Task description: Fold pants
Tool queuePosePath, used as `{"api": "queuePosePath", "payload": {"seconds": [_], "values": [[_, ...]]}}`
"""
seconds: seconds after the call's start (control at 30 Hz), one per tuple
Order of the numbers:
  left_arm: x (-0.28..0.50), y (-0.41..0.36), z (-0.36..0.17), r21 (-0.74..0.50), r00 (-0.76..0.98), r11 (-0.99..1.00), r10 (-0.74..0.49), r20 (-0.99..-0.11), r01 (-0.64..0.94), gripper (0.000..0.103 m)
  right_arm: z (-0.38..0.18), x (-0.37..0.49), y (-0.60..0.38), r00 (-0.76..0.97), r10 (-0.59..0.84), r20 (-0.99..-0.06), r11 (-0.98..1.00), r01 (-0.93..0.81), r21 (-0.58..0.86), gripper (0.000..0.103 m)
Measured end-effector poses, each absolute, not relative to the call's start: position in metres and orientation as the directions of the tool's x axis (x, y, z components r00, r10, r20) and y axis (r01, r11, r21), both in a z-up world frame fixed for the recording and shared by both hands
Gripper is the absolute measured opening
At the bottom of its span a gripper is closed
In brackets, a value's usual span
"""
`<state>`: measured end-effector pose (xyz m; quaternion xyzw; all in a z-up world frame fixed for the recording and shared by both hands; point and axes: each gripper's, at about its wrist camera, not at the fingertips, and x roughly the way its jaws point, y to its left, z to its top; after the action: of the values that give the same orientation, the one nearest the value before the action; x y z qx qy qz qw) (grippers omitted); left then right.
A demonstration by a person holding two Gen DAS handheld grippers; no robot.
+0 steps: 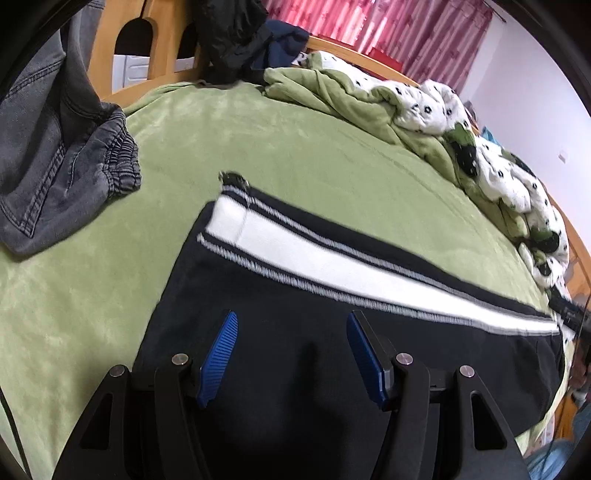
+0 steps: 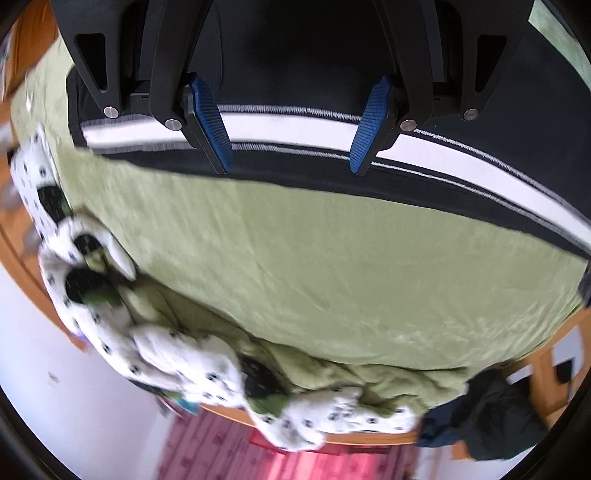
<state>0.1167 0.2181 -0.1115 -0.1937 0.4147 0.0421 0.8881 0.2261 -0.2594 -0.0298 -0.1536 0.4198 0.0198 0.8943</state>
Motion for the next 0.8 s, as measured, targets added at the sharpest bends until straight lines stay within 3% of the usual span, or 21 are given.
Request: {"api": "queuePosePath", "payload": {"seconds": [0.2, 0.37, 0.53, 0.6, 0.7, 0.8], "values": [[0.146, 0.229, -0.116, -0.3, 0.615, 0.917, -0.08, -0.785, -0.264, 0.059, -0.064, 0.242, -0.244, 0.604, -0.033, -0.797, 0.9, -0.328, -0.286, 0.058], [0.162, 0.243, -0.119, -0.264, 0.592, 0.915, -0.036, -0.805, -0.304, 0.059, -0.093, 0.259, -0.238, 0.595, 0.001, -0.803, 0.877, -0.386, -0.285, 0.058], [0.169, 0.249, -0.117, -0.21, 0.592, 0.926, 0.017, -0.806, -0.313, 0.059, -0.112, 0.285, -0.249, 0.531, 0.103, -0.841, 0.888, -0.43, -0.163, 0.056], [0.169, 0.252, -0.115, -0.179, 0.598, 0.931, 0.049, -0.8, -0.317, 0.059, -0.123, 0.289, -0.251, 0.495, 0.123, -0.86, 0.883, -0.45, -0.133, 0.048], [0.169, 0.261, -0.114, -0.208, 0.606, 0.919, 0.041, -0.794, -0.334, 0.059, -0.127, 0.285, -0.25, 0.479, 0.18, -0.859, 0.865, -0.493, -0.093, 0.015], [0.174, 0.265, -0.117, -0.248, 0.61, 0.911, 0.004, -0.792, -0.329, 0.059, -0.126, 0.276, -0.247, 0.506, 0.175, -0.845, 0.854, -0.505, -0.125, 0.009]]}}
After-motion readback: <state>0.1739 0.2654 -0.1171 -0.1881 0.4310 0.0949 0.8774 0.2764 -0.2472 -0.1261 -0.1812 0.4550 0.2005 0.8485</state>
